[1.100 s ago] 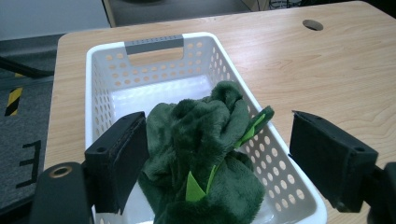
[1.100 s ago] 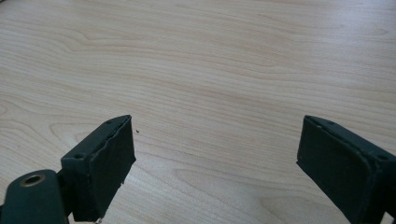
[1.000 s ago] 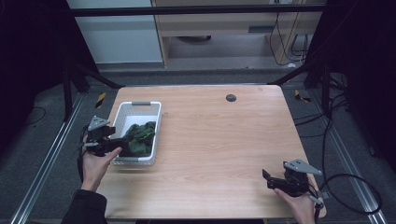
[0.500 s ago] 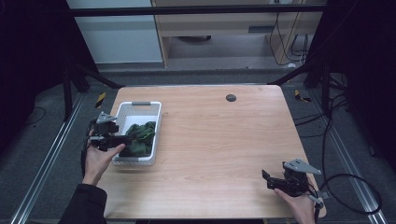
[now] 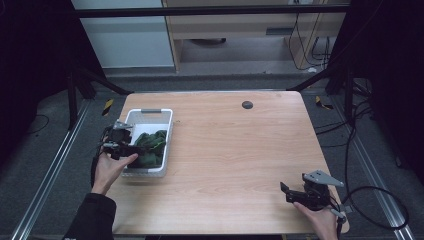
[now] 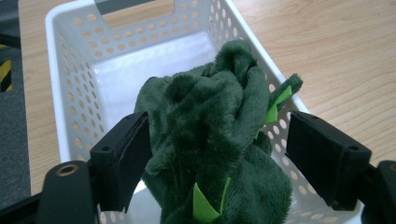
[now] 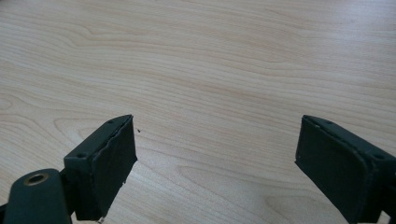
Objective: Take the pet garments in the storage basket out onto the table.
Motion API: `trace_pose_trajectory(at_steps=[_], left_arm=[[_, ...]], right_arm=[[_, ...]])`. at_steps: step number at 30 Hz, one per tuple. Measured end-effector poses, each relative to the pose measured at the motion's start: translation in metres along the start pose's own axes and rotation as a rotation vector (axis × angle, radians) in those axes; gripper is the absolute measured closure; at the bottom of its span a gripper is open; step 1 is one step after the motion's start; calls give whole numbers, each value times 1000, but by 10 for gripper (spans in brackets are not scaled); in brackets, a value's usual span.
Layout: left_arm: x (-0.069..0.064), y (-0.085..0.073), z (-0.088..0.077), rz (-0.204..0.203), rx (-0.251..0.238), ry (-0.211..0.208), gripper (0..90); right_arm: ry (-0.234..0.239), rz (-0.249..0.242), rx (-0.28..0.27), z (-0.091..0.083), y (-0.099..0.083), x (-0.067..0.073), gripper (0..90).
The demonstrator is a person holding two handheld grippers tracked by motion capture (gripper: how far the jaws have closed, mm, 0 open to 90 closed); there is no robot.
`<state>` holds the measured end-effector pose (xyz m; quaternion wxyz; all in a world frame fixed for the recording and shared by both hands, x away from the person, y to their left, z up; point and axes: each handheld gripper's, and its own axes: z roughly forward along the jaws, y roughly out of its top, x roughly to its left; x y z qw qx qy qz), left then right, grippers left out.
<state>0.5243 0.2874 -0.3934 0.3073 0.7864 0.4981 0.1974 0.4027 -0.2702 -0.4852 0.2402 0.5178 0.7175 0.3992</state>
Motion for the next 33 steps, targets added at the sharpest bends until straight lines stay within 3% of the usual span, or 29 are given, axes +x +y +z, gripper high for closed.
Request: trace_pose_trajectory(at_steps=[13,33], left_arm=[[0,0,13,18,77,-9,292],[2,-2,28,55,193,-15,502]], right_arm=[[8,-1,11,1,0,0,121],[19,0,22,2,0,1,121]])
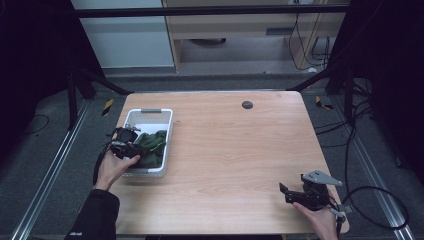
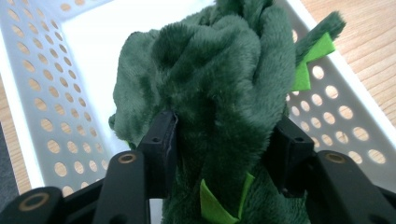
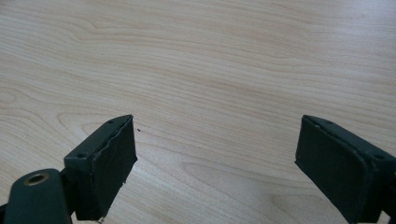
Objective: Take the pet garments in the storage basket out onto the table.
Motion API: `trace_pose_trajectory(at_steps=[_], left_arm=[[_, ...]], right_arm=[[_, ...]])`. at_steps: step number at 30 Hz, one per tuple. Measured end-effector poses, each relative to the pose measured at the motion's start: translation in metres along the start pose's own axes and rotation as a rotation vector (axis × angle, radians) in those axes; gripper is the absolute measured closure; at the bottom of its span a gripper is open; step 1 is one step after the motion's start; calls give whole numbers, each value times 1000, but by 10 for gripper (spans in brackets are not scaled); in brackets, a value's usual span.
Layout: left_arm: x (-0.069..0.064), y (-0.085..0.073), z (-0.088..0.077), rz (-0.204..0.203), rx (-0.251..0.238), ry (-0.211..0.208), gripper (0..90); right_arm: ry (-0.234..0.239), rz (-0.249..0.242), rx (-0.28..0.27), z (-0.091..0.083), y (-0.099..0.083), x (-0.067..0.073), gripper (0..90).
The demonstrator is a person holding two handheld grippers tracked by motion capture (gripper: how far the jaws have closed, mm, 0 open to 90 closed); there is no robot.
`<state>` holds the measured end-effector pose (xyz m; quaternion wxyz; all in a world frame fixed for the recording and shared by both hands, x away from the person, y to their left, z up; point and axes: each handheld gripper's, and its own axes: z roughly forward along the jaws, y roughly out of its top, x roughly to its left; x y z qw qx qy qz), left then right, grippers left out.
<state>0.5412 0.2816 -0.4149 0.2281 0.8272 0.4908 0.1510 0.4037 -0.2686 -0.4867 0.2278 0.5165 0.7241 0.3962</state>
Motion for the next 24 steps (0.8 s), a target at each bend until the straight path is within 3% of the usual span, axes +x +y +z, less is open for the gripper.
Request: trace_pose_trajectory(at_steps=[14,24], left_arm=[[0,1,6,-24,67,-28,724],[-2,4,-6,-11,34,-23,796]], right_arm=[[5,-9,11,1,0,0,119],[5,-8,12,1,0,0,119]])
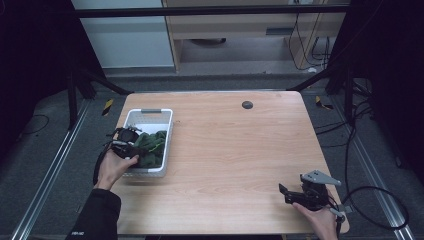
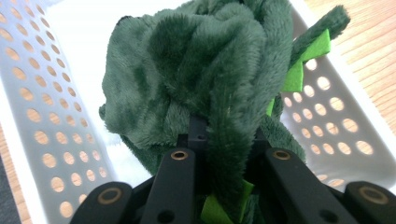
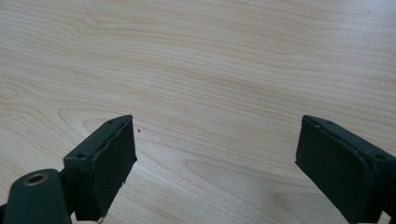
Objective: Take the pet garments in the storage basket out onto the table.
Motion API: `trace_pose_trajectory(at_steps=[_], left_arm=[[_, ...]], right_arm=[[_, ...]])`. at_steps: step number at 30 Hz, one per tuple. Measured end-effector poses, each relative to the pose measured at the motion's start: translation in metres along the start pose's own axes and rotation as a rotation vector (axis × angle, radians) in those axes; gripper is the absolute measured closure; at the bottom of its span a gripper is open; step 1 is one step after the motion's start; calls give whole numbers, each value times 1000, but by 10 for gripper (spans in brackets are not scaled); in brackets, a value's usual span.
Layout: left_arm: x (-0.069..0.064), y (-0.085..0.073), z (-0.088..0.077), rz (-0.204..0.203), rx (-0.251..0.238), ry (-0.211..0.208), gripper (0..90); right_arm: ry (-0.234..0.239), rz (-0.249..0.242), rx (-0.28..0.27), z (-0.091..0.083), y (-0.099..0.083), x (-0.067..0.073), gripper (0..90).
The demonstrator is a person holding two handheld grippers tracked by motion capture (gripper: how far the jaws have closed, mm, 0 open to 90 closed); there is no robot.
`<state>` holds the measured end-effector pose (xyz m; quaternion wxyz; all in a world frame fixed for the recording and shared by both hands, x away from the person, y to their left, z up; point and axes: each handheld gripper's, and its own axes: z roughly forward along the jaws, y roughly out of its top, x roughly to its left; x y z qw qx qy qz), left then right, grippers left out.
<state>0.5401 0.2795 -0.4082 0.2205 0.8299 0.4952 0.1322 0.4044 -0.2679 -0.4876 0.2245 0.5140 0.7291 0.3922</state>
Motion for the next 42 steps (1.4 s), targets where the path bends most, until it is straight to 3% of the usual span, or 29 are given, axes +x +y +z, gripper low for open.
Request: trace_pose_trajectory(at_steps=[26,42], left_arm=[[-1,9,-71,0,-153,12,809],[-10,15,-100,58,-153,2,810]], right_arm=[[-3,1,-2,-1,0,0,119],[-8,1,-7,-1,1,-1,116]])
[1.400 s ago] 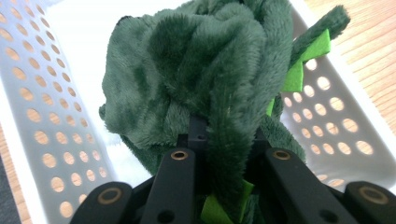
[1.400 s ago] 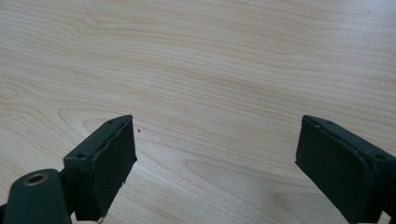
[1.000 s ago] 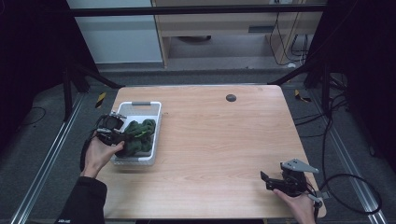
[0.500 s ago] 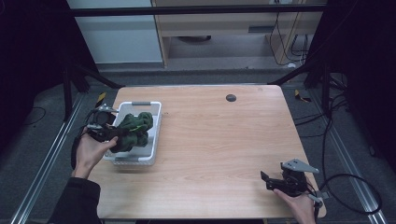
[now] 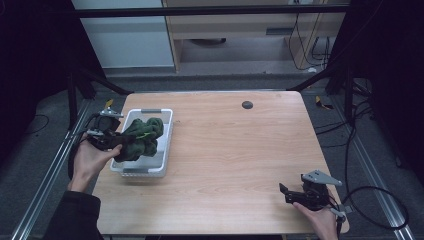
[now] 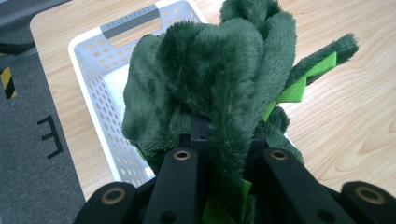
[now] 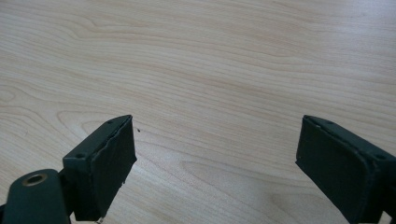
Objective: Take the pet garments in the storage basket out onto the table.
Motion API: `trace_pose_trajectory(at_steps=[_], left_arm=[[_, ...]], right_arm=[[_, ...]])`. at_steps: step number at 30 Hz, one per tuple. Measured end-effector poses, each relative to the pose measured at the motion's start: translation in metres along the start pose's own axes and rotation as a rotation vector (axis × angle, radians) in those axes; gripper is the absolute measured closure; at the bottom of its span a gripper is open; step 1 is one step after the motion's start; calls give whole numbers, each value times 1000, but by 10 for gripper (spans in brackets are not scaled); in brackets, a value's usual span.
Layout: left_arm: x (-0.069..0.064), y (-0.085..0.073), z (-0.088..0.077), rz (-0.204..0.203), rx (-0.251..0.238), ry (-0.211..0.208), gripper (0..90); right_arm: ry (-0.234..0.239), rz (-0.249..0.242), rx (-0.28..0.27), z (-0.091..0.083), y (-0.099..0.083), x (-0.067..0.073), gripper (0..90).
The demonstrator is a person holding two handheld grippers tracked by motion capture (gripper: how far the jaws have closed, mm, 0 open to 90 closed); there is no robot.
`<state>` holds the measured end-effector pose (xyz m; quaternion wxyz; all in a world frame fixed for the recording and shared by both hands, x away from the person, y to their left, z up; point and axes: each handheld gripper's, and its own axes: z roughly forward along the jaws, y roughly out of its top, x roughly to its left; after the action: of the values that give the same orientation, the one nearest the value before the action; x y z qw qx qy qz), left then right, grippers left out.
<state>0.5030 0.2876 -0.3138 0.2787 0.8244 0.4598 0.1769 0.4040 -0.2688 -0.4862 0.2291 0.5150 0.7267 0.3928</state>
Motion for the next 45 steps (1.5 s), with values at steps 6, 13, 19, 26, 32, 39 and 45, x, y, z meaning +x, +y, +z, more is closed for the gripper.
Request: trace_pose_trajectory(at_steps=[6,13,19,26,32,39,45], left_arm=[[-10,6,-10,46,6,-14,810],[-26,14,-25,101,7,-26,810],[-36,18,-35,149,14,-49,810],[-48,24,-43,184,11,-71,809],[-61,29,-47,212,11,-93,809],[-77,35,-49,259,16,-113,810],[-90,43,-51,283,12,-126,809]], right_arm=[[-4,-4,-7,0,0,-1,116],[-4,-6,-8,0,0,0,116],[-6,-9,-11,-1,0,-1,116],[-4,-6,-12,-1,0,-1,116],[-3,2,-11,-2,1,-1,116],[-2,1,-13,-2,1,-1,116],[-6,-4,-19,-2,0,-2,115]])
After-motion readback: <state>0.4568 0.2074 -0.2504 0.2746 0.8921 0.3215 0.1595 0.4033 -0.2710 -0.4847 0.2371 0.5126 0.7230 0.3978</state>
